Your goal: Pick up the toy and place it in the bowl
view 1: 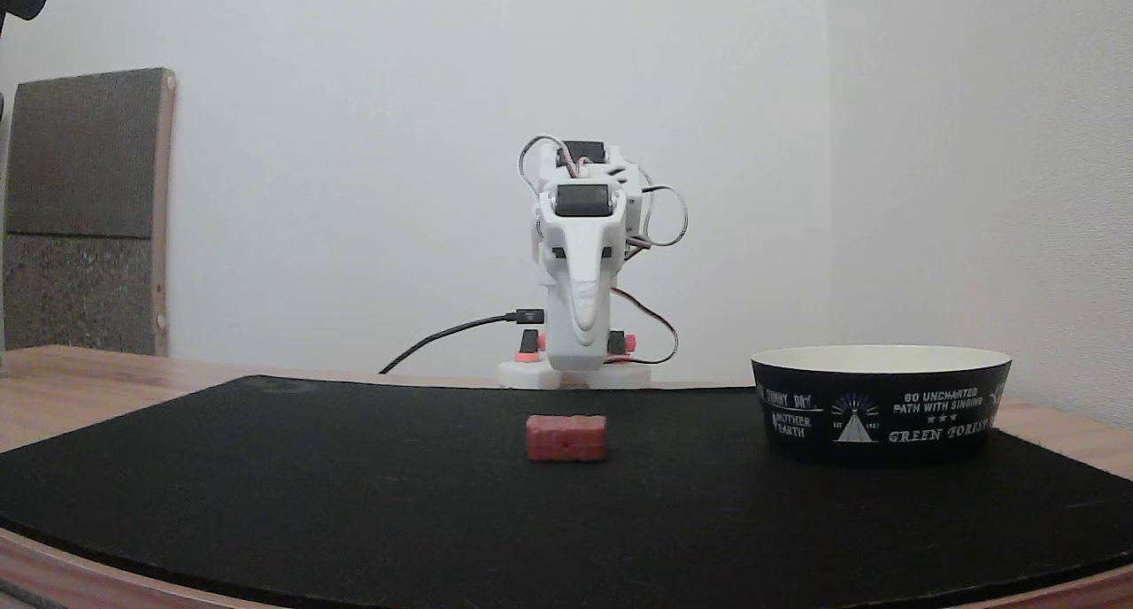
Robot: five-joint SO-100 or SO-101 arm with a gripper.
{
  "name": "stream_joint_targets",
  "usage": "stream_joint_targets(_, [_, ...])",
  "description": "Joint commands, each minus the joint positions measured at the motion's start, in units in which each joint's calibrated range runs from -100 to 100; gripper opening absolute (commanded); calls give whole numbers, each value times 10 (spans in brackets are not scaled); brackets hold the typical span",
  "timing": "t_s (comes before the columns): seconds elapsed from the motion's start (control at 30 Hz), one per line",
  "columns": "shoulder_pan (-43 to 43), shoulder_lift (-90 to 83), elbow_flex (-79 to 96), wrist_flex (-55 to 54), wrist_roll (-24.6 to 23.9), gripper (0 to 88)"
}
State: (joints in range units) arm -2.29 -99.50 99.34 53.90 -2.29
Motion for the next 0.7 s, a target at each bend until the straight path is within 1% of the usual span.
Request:
stream_joint_targets(0.0, [5,3,1,-11,2,55])
stream_joint_targets(0.4, [6,3,1,-11,2,58])
stream_joint_targets(0.5, [6,3,1,-11,2,142])
stream_joint_targets(0.53, [6,3,1,-11,2,184])
stream_joint_targets(0.57, [6,3,1,-11,0,272])
stream_joint_targets(0.6, [6,3,1,-11,0,314])
stream_joint_targets(0.67, [6,3,1,-11,-1,369])
